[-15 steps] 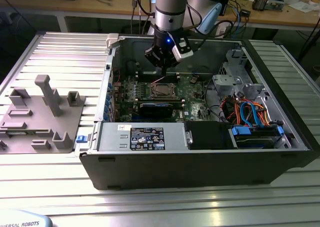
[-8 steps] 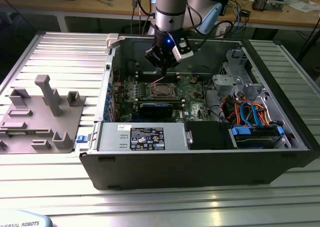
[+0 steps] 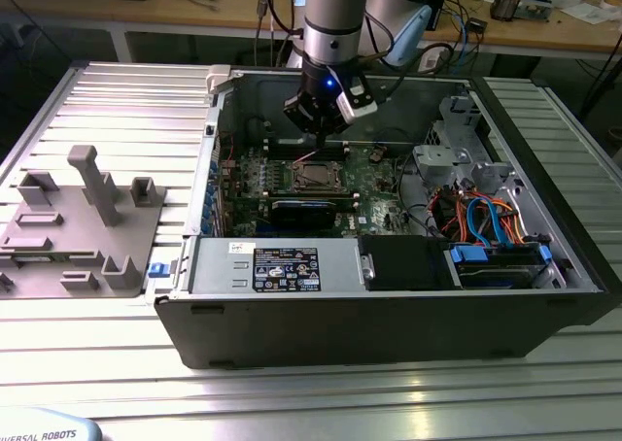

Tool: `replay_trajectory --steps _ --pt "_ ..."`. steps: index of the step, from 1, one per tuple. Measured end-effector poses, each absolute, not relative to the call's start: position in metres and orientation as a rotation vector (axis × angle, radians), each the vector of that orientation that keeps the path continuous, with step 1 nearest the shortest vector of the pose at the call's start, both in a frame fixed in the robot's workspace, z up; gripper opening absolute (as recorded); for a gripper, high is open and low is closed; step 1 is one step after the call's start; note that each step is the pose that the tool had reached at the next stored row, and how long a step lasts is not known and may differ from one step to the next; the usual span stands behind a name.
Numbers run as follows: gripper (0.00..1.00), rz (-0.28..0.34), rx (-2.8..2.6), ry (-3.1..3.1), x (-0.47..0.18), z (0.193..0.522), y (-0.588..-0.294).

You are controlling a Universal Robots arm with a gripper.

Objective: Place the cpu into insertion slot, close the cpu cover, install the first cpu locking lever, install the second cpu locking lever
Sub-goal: 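Install the first cpu locking lever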

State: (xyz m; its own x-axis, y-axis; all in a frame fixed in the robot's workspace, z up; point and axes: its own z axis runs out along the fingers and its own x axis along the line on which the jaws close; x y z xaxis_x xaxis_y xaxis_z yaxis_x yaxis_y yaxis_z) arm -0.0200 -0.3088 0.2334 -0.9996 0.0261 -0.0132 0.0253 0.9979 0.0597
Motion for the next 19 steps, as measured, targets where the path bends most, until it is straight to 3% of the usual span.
replay_trajectory --steps 19 --pt "0.11 0.093 0.040 3.126 -0.0242 0.2275 -0.3082"
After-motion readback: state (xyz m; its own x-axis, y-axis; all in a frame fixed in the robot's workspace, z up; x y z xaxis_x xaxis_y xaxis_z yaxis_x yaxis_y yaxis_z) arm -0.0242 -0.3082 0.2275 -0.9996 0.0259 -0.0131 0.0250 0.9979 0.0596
